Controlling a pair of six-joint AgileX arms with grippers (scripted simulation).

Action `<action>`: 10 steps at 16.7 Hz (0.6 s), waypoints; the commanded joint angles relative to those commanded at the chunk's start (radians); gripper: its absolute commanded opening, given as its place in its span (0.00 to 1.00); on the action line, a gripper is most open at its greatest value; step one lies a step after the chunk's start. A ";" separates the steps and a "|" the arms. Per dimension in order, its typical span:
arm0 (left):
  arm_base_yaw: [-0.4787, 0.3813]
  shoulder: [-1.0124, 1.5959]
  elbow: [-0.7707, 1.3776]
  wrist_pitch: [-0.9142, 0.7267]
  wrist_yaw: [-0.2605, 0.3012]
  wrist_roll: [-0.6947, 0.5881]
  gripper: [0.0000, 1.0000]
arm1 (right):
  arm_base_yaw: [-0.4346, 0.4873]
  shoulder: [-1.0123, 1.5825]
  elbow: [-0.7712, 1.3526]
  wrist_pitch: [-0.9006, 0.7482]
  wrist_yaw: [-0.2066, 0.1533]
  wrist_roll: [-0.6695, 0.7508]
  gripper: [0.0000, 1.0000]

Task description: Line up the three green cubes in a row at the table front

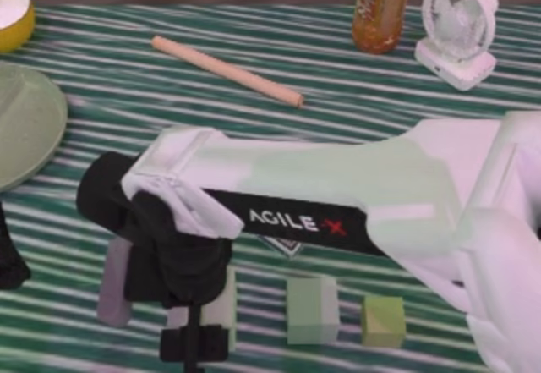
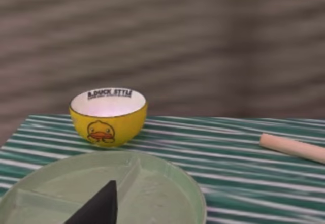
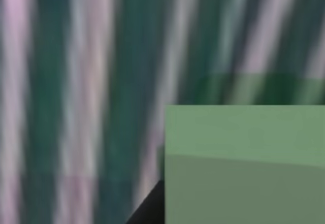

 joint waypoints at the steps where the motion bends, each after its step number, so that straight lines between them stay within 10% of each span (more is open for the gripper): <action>1: 0.000 0.000 0.000 0.000 0.000 0.000 1.00 | 0.000 0.000 0.000 0.000 0.000 0.000 0.15; 10: 0.000 0.000 0.000 0.000 0.000 0.000 1.00 | 0.000 0.000 0.000 0.000 0.000 0.000 0.83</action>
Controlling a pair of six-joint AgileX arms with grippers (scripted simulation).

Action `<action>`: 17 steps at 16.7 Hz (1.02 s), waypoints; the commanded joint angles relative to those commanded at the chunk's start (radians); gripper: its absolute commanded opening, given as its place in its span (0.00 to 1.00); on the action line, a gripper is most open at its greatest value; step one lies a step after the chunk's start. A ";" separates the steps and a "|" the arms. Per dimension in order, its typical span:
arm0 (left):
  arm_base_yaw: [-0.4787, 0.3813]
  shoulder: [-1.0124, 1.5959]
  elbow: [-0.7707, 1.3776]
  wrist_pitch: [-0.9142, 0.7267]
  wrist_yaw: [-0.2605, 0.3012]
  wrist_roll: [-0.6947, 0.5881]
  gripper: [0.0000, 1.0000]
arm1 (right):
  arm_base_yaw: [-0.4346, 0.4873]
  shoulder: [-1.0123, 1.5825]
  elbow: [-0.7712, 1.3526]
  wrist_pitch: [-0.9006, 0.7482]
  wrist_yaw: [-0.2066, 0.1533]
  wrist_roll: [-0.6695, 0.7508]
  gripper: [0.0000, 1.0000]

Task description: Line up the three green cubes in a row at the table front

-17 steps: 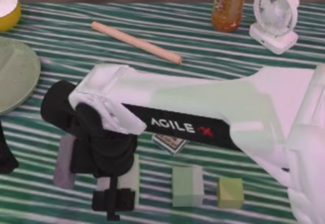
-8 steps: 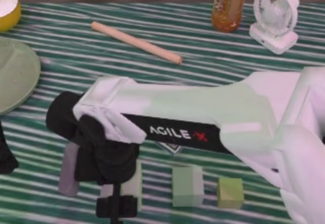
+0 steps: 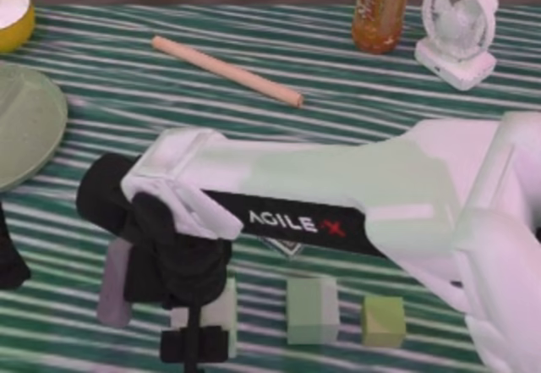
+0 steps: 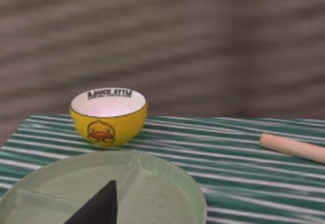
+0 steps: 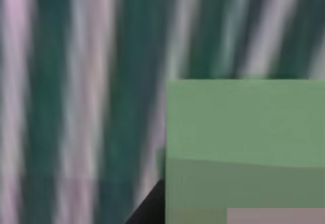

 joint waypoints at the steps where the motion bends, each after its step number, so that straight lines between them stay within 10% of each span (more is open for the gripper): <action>1: 0.000 0.000 0.000 0.000 0.000 0.000 1.00 | 0.000 0.000 0.000 0.000 0.000 0.000 0.90; 17: 0.000 0.000 0.000 0.000 0.000 0.000 1.00 | 0.003 -0.025 0.131 -0.164 0.000 -0.001 1.00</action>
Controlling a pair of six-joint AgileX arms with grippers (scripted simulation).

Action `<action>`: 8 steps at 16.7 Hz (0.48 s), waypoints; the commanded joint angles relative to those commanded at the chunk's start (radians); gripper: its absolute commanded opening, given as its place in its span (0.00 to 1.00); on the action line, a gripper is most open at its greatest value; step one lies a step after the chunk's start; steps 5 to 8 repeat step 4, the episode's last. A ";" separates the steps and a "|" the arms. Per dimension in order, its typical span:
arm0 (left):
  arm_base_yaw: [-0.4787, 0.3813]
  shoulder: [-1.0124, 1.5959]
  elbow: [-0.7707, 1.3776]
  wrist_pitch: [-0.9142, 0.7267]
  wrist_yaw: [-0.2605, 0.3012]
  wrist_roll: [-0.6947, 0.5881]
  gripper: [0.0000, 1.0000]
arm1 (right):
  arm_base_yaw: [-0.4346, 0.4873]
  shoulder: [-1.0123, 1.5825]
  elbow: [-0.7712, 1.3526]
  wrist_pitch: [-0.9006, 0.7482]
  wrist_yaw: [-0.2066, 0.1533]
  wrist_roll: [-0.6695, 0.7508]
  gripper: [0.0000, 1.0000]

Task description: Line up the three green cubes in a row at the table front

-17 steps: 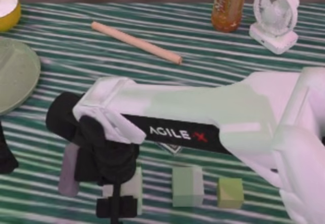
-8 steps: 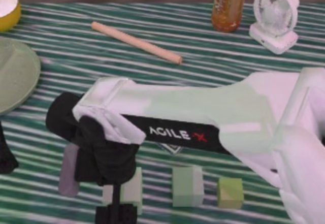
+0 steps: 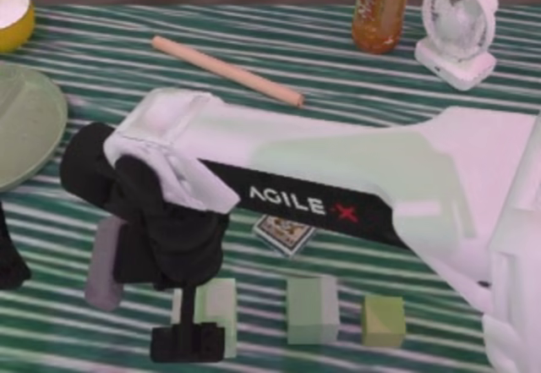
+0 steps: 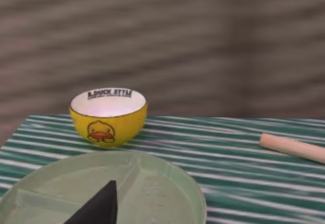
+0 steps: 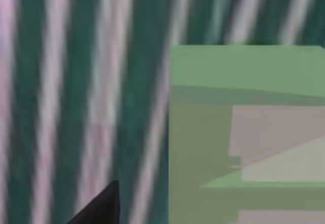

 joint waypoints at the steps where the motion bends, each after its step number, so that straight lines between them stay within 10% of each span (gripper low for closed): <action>1: 0.000 0.000 0.000 0.000 0.000 0.000 1.00 | 0.001 -0.006 0.030 -0.037 0.000 -0.001 1.00; 8: 0.000 0.000 0.000 0.000 0.000 0.000 1.00 | 0.003 -0.019 0.073 -0.083 -0.001 -0.001 1.00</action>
